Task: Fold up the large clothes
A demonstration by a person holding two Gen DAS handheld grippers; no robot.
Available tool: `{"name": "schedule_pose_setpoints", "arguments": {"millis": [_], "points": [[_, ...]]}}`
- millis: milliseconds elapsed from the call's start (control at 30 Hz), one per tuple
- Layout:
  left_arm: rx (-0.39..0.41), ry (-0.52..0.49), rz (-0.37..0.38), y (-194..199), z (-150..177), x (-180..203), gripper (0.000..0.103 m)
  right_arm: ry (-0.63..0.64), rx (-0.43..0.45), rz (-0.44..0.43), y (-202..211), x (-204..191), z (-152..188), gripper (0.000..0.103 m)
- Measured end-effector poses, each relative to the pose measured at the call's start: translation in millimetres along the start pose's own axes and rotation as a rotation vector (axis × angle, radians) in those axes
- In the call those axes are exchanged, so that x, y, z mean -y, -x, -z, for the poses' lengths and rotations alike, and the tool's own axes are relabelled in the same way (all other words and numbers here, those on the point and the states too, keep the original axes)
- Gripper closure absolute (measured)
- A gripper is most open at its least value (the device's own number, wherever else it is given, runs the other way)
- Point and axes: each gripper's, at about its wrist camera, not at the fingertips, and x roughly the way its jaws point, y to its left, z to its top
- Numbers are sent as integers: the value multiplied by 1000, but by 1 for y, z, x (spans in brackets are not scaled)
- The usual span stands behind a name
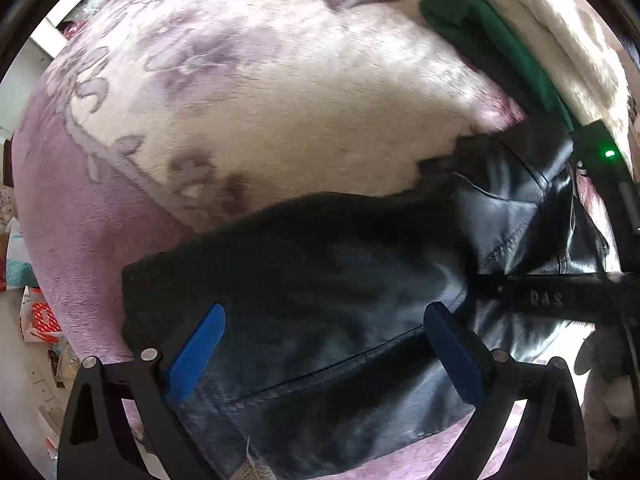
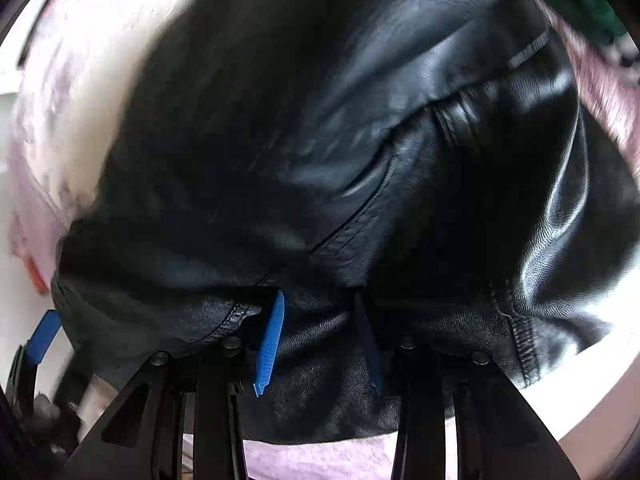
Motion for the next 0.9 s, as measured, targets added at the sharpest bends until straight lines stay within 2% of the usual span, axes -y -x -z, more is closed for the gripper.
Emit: {"name": "schedule_pose_setpoints", "arguments": {"millis": [33, 67, 133, 167, 233, 300, 400, 467, 533, 600, 700, 800, 900], "points": [[6, -9, 10, 0, -2, 7, 0, 19, 3, -2, 4, -1, 1, 63], [26, -37, -30, -1, -3, 13, 0, 21, 13, -37, 11, 5, 5, 63], [21, -55, -23, -7, -7, 27, 0, -59, 81, -186, 37, 41, 24, 62], [17, -60, -20, -12, -8, 32, 0, -123, 117, -229, 49, 66, 38, 60], [5, -75, -31, -29, -11, 42, 0, -235, 207, -299, 71, 121, 67, 37], [-17, -95, -66, -50, -15, 47, 0, -358, 287, -329, 78, 178, 95, 21], [-26, -65, -37, -60, -20, 42, 0, -436, 286, -396, 51, 246, 106, 19], [-22, -64, -33, -60, -20, 42, 0, -444, 271, -491, 28, 278, 99, 19], [-10, -64, -36, -60, -19, 43, 0, -431, 283, -667, 0, 286, 81, 18], [-6, -59, -39, -59, -16, 44, 0, -431, 340, -767, -5, 287, 67, 17], [-6, -55, -45, -60, -15, 46, 0, -410, 409, -843, -6, 284, 57, 17], [-9, -57, -45, -57, -11, 44, 0, -395, 422, -940, -2, 287, 51, 17], [-9, -55, -47, -57, -10, 44, 0, -368, 415, -948, -3, 277, 38, 17]]}}
